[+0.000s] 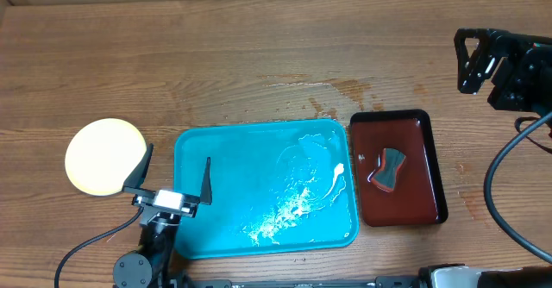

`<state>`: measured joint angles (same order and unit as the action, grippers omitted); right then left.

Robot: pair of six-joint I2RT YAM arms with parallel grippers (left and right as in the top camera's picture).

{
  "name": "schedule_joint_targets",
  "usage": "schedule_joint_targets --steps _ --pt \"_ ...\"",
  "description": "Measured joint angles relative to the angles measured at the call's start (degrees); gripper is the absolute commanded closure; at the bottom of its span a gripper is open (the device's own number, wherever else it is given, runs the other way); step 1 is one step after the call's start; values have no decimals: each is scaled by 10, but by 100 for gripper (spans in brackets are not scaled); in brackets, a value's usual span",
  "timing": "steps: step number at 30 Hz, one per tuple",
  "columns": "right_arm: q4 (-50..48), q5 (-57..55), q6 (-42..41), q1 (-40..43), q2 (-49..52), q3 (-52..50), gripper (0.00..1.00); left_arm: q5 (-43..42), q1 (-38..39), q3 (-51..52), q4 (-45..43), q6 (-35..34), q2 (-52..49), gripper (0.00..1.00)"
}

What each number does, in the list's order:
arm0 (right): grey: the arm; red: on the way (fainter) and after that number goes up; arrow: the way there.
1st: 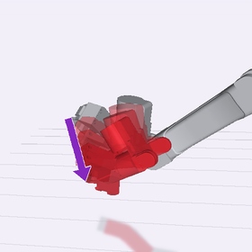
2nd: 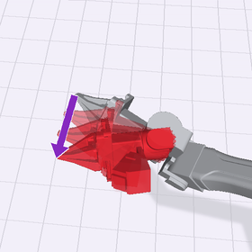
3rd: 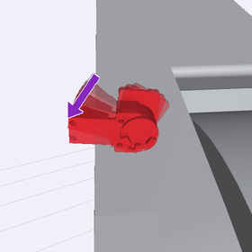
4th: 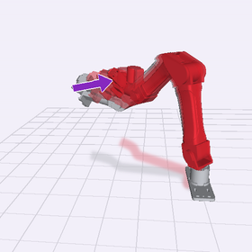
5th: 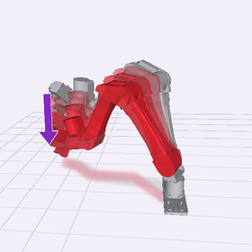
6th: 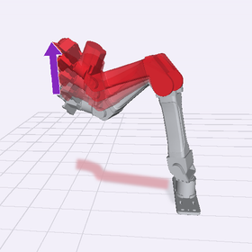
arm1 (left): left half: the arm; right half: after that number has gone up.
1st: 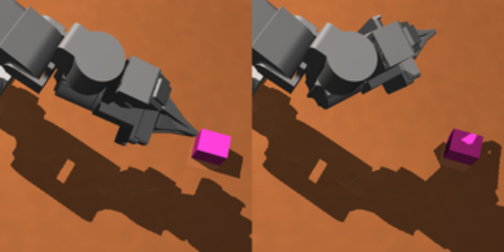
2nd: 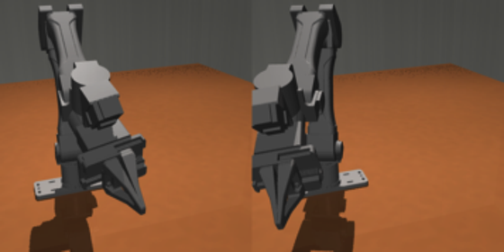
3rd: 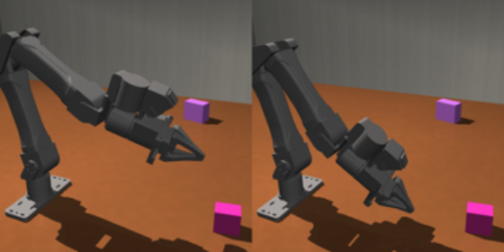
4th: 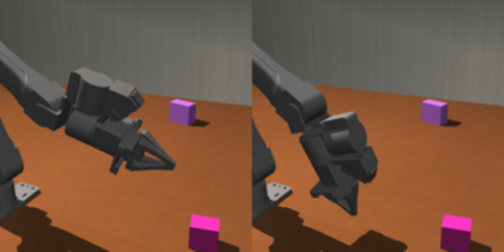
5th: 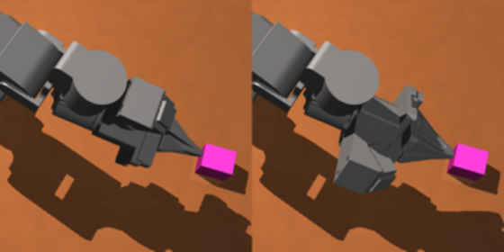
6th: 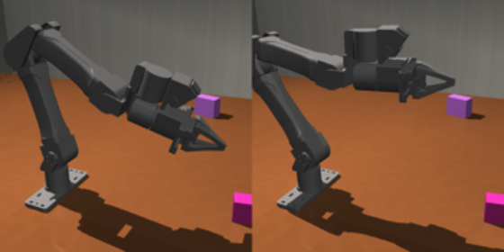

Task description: Clean dirty plates on tray and stack at the side

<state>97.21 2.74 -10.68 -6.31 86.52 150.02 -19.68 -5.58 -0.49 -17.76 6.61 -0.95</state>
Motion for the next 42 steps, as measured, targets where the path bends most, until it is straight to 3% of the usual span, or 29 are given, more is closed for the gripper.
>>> schedule_joint_targets --steps 3,12,42 --pt "0 0 0 0 0 0 0 6 0 0 35 -14 1 0" --pt "0 0 0 0 0 0 0 62 0 0 209 -150 1 0" --pt "0 0 0 0 0 0 0 84 0 0 210 -177 1 0"
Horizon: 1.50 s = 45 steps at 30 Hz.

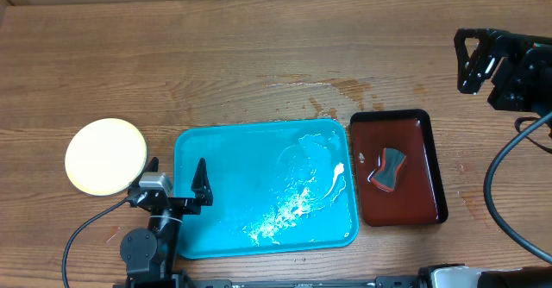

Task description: Clean dirty plates on tray and stack at the side

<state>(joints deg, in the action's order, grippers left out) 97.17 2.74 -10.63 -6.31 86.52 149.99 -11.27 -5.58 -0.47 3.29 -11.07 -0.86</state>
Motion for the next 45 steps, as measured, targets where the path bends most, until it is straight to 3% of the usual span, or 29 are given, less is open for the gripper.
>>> schedule_joint_targets --steps 28,39,45 --pt "-3 -8 0 0 -18 -2 0 0 0 0 0 0 0 0" --pt "-18 -17 0 0 -166 -14 0 0 0 0 0 0 0 1" --pt "-68 -22 0 0 -290 -134 0 0 0 0 0 0 0 1"
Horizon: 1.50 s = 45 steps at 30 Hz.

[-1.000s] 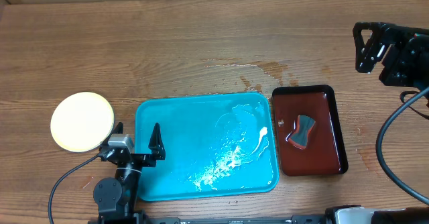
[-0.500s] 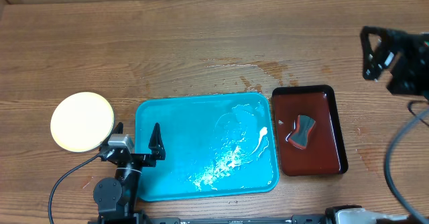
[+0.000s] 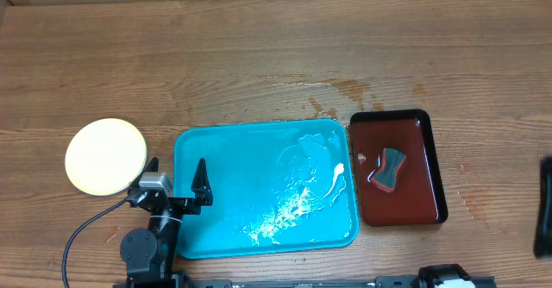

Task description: Clean dirty plates on tray and stack at the side

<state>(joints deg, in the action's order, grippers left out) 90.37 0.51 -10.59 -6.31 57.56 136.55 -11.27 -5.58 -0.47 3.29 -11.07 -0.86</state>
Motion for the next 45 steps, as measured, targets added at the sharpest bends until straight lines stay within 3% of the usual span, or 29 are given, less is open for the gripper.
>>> schedule_joint_targets --steps 6,11,26,37,45 --pt "-127 -4 0 0 -114 -197 0 0 0 0 0 0 0 1" --pt "-289 -5 0 0 -223 -421 0 2 0 0 0 -2 0 0" --pt "-663 23 -31 0 -435 -932 0 2 0 0 1 -6 0 0" --pt "-852 23 -97 0 -543 -1141 0 2 0 0 1 -6 0 0" --pt "-898 25 -135 0 -567 -1197 0 2 0 0 1 -6 0 0"
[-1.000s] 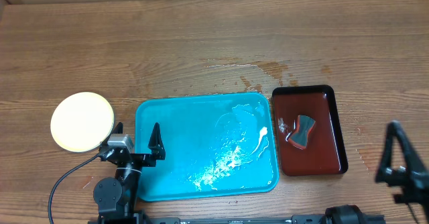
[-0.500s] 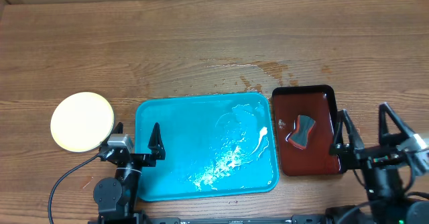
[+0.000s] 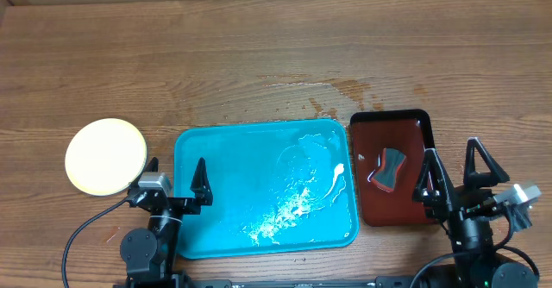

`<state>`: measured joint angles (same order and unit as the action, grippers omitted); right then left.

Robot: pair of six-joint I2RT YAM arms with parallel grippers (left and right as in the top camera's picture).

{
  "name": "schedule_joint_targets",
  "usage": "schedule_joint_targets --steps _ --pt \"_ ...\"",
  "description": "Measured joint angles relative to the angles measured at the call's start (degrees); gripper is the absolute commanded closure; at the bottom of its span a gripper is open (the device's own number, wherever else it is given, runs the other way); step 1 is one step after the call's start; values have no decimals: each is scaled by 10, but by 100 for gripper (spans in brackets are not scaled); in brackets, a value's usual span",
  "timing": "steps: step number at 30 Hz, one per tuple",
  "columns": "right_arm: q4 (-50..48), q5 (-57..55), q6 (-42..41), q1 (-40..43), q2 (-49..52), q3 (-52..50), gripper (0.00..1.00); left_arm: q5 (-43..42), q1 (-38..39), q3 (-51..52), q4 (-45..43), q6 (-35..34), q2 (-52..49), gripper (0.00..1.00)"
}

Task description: Clean dirty plates on tray and stack at the side

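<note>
A pale yellow plate (image 3: pixel 105 156) lies on the table to the left of the blue tray (image 3: pixel 233 163), which holds only white foam smears and water. A grey sponge (image 3: pixel 389 168) rests in the dark red tray (image 3: pixel 431 202). My left gripper (image 3: pixel 177 178) stands open at the blue tray's left edge, nothing between its fingers. My right gripper (image 3: pixel 457 165) stands open at the red tray's right rim, also with nothing in it.
A wet patch (image 3: pixel 332 94) marks the wood behind the two trays. Bare wooden tabletop extends across the back and to the right. The arm bases and cables sit along the front edge.
My right arm, almost out of view at the right edge before, now sits low at the front right, its open gripper by the red tray. Left arm, plate and sponge are unchanged.
At first my left gripper stood open between plate and blue tray, the right arm raised at the far right. The left gripper then drew back a little towards its base. The right arm left the far corner and now rests by the red tray.
</note>
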<state>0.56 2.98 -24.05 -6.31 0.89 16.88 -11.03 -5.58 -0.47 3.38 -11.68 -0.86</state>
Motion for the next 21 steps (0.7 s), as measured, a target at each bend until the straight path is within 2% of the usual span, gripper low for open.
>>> schedule_joint_targets --steps 5,13,21 --pt "-19 0 -8 0 0 -13 0 0 0 0 0 0 0 0" --pt "-144 0 -42 0 0 -86 0 0 0 0 0 0 0 0" --pt "-169 0 -69 0 0 -123 0 0 0 0 0 0 0 1"
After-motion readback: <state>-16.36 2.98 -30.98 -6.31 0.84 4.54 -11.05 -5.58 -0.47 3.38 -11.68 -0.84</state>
